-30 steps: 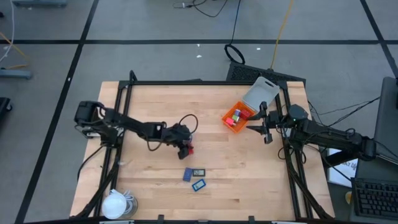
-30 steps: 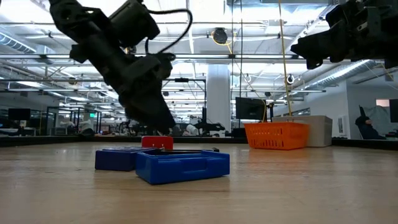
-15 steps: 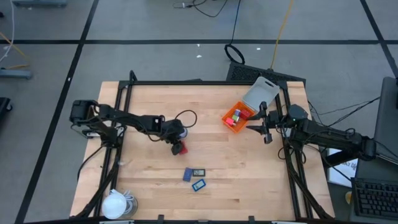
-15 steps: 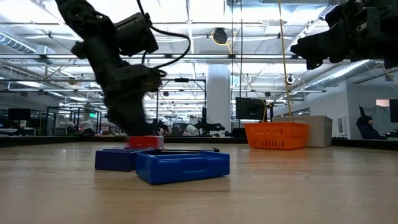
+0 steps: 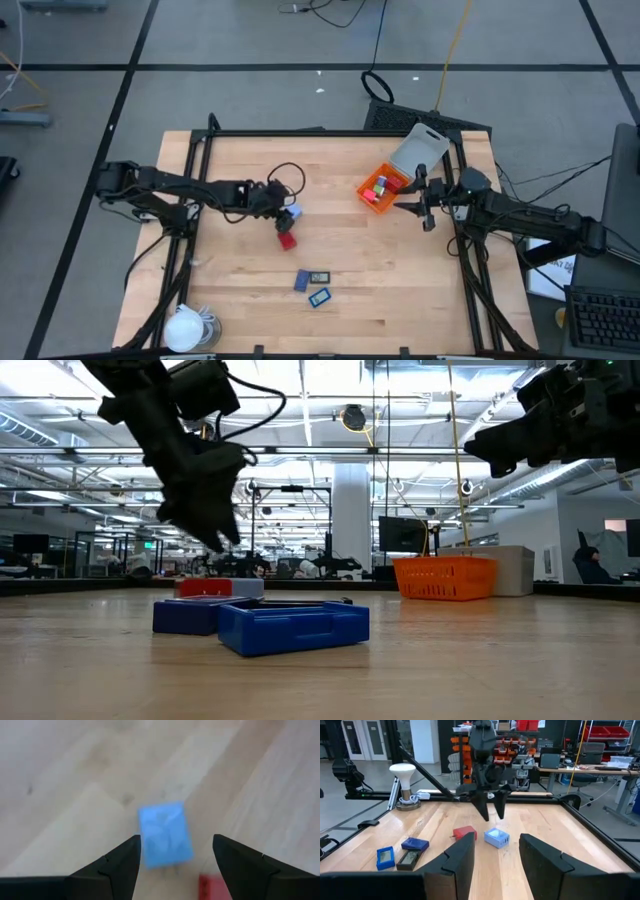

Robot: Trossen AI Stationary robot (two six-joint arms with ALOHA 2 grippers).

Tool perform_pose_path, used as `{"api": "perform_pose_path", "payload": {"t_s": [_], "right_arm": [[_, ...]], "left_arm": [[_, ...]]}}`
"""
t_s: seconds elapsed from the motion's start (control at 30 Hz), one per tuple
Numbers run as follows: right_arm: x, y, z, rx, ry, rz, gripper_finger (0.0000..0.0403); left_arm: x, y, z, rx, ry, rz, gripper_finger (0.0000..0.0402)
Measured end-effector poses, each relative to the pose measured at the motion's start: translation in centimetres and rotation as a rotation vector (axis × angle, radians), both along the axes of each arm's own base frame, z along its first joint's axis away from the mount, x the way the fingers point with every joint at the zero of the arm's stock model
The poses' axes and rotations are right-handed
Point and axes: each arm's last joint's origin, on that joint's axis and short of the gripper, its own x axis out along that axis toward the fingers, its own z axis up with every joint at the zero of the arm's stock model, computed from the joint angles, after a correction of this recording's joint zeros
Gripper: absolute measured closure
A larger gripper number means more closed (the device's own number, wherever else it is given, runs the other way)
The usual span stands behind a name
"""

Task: Pick & Place Office items
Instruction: Put the blue charger adapter into the orange bin

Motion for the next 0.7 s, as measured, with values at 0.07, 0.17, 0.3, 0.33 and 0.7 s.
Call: {"api": "perform_pose_path", "payload": {"t_s": [0.07, 0.17, 0.3, 0.33, 0.7], "right_arm": [[0.0, 0.0, 0.0, -0.005, 0.0, 0.0, 0.0259], [0.0, 0.0, 0.0, -0.007, -0.001, 0.0, 0.0259], [0.0, 0.0, 0.0, -0.007, 0.0, 0.0, 0.0259], [0.0, 0.0, 0.0, -0.007, 0.0, 0.0, 0.0259], [0.0, 0.0, 0.0, -0.006, 0.001, -0.002, 0.0259]], "left_arm": [[0.6, 0.1, 0.1, 0.022, -0.048, 0.015, 0.0151], [1.4, 0.2, -0.2, 0.046, -0.099, 0.024, 0.0151], [1.9, 0.1, -1.3, 0.035, -0.068, -0.009, 0.0151], [1.8, 0.1, -1.5, 0.029, -0.051, -0.014, 0.0151], [1.4, 0.1, -2.2, 0.018, 0.026, -0.002, 0.0151]]}}
